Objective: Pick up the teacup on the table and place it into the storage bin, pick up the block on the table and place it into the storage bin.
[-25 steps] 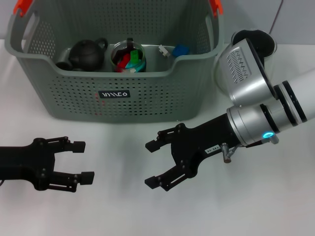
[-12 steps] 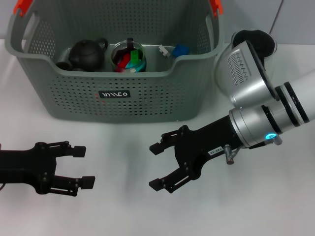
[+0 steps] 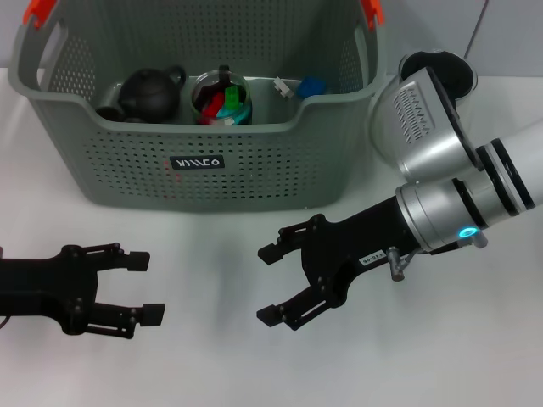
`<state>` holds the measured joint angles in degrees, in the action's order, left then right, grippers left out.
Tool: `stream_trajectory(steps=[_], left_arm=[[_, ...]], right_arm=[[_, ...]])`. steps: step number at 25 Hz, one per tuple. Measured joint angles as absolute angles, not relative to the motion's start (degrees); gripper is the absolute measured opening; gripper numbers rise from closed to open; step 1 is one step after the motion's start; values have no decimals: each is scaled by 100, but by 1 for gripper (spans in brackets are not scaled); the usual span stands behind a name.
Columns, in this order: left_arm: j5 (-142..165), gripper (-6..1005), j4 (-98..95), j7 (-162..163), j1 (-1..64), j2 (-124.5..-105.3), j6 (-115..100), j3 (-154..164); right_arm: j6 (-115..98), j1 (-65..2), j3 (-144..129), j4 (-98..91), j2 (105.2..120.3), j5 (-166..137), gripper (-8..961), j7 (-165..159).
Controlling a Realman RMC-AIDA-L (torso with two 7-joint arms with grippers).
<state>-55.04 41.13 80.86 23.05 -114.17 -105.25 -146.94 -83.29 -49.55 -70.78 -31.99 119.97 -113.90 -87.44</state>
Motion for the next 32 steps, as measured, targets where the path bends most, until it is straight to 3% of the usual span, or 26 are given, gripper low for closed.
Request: stream_trajectory(steps=[16,27,32], left_arm=[[-5456,959,4047,8033,2728,-11512,-10595,-14428],[-5453,959,3776,8055,3394,-11567,-10298,-14132],[-5454,959,3689,8041,3434,-11576,-10218,-14123]], right_arm=[[-8805,-4681,-6846,-3569,11894,-11378,944,-8778],[-9416,-4141,-6390,-3657,11475,-11383,945,-8788],[-9520,-4056,-6322,-3697,11402,-11383,945,-8798]])
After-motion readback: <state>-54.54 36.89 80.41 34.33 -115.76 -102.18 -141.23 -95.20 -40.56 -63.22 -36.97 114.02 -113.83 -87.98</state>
